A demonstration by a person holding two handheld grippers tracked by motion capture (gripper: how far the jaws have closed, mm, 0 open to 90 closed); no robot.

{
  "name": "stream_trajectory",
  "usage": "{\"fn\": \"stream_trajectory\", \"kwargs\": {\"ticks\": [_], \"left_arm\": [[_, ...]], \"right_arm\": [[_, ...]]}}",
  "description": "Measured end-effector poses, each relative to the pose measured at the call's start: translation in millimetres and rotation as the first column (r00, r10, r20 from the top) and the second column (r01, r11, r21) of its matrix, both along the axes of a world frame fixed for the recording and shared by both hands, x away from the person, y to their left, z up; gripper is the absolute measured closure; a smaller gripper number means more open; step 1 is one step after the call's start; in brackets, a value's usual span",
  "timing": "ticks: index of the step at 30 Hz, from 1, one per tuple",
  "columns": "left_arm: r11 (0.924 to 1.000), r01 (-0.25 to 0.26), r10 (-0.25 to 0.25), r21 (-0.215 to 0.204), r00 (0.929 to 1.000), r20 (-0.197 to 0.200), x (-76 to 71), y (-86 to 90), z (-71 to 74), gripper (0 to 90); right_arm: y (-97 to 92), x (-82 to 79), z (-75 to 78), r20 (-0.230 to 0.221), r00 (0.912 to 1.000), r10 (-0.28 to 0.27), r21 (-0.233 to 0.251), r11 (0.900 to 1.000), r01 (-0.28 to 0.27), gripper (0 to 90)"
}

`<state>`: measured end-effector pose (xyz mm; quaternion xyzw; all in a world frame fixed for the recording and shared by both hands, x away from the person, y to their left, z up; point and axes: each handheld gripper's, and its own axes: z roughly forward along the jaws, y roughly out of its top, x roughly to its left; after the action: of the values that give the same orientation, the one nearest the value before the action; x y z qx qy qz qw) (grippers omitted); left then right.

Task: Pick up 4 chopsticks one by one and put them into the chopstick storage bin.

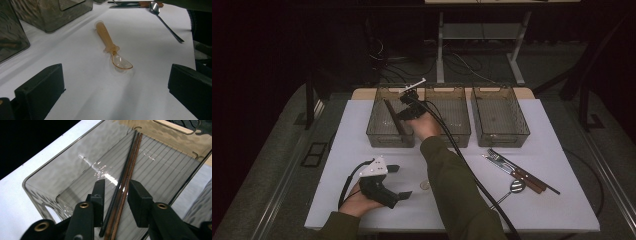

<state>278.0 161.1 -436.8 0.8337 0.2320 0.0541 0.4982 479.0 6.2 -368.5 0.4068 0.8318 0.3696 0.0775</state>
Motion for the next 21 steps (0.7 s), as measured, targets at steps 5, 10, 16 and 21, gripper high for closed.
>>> {"fn": "stream_trajectory", "kwargs": {"ticks": [5, 10, 16, 21], "left_arm": [[1.0, 0.001, -0.001, 0.005, 1.0, 0.001, 0.6, 0.6, -0.2, 0.0], [1.0, -0.001, 0.001, 0.005, 1.0, 0.0, 0.6, 0.4, -0.3, 0.0], [1.0, -0.007, 0.007, -0.002, 1.0, -0.005, 0.2, -0.7, -1.0, 0.0], [1.0, -0.003, 0.003, 0.006, 1.0, 0.002, 0.8, -0.4, -0.9, 0.0]], "right_arm": [[-3.4, -3.8, 5.7, 0.007, 0.9995, 0.032, 0.02, 0.9993, -0.032, 59.1], [-8.9, -10.5, 12.5, 0.028, 0.9978, 0.061, 0.03, 0.9977, -0.061, 53.3], [-22.0, -20.0, 24.1, 0.075, 0.9929, 0.093, 0.03, 0.995, -0.095, 50.2], [-34.4, -28.5, 32.7, 0.101, 0.9887, 0.11, 0.043, 0.9924, -0.115, 46.5]]}}
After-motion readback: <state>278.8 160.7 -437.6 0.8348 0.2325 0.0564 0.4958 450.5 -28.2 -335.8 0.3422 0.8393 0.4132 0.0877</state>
